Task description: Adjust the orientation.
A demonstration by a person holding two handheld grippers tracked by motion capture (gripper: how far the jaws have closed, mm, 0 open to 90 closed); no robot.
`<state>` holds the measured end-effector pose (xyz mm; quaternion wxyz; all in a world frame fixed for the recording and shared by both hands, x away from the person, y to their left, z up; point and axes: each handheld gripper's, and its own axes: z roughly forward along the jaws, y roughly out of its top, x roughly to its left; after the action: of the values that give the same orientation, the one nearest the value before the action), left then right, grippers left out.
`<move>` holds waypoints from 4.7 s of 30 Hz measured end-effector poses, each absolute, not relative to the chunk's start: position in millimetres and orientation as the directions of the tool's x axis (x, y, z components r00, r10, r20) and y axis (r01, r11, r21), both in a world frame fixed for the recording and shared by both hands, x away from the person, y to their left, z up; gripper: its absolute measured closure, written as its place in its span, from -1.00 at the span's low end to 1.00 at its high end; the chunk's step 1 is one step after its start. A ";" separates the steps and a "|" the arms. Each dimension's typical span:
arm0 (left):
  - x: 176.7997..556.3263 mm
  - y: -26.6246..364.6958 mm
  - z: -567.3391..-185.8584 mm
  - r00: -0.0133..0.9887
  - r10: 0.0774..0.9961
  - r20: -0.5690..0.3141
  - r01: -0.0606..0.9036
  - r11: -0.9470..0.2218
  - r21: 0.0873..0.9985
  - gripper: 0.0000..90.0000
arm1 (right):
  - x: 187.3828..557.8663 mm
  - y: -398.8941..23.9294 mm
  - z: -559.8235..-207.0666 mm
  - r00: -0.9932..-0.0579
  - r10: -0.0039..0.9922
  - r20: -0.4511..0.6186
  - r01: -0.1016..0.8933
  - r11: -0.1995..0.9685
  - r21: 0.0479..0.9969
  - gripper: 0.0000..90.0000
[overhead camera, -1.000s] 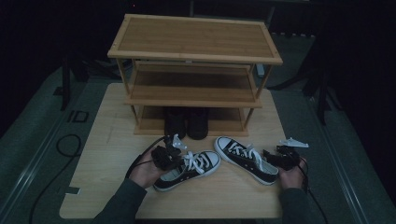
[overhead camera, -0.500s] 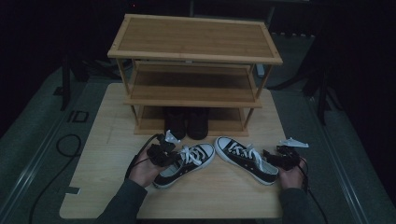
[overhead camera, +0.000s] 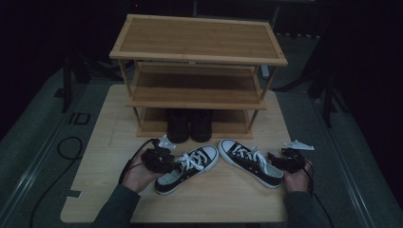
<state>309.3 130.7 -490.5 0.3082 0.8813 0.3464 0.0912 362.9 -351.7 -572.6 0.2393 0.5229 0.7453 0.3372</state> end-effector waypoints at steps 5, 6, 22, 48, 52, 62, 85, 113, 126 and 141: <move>307.0 147.4 -489.6 0.732 0.679 -0.058 0.567 -0.559 0.605 0.48 | 362.9 -351.7 -572.6 -0.339 0.941 -0.004 0.618 0.226 0.753 -0.33; 306.9 150.2 -490.7 0.729 0.682 -0.060 0.572 -0.558 0.602 0.56 | 362.9 -351.8 -572.6 -0.339 0.941 -0.004 0.618 0.226 0.753 -0.33; 311.9 159.5 -533.1 0.725 0.684 -0.087 0.618 -0.589 0.520 0.99 | 362.9 -351.8 -572.6 -0.339 0.941 -0.005 0.618 0.226 0.753 -0.33; 293.4 124.0 -538.0 0.804 0.589 -0.079 0.541 -0.671 0.507 1.00 | 362.9 -351.7 -572.6 -0.339 0.941 -0.004 0.618 0.226 0.753 -0.33; 290.3 117.1 -538.2 0.816 0.573 -0.080 0.528 -0.682 0.507 1.00 | 362.9 -351.7 -572.6 -0.339 0.941 -0.004 0.618 0.226 0.753 -0.33; 281.7 87.1 -538.4 0.864 0.497 -0.079 0.464 -0.726 0.507 0.99 | 363.0 -351.7 -572.6 -0.339 0.941 -0.004 0.618 0.226 0.753 -0.33; 277.2 1.8 -544.9 0.934 0.350 -0.067 0.334 -0.794 0.509 0.99 | 363.0 -351.8 -572.6 -0.341 0.940 -0.005 0.617 0.228 0.753 -0.33; 316.1 75.3 -528.3 0.823 0.564 -0.069 0.488 -0.639 0.595 0.96 | 358.1 -354.2 -556.0 -0.405 0.914 -0.004 0.613 0.275 0.741 0.03; 362.6 93.8 -535.9 0.729 0.684 -0.015 0.563 -0.588 0.580 0.99 | 349.6 -353.5 -517.4 -0.476 0.879 -0.042 0.554 0.336 0.761 0.18; 369.3 81.4 -542.5 0.746 0.666 0.029 0.542 -0.631 0.555 1.00 | 343.7 -357.2 -513.6 -0.491 0.870 -0.047 0.551 0.352 0.757 0.16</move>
<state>369.3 81.4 -542.5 0.2660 0.8956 0.3371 0.1161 343.7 -357.2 -513.6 0.2285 0.4499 0.7897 0.3488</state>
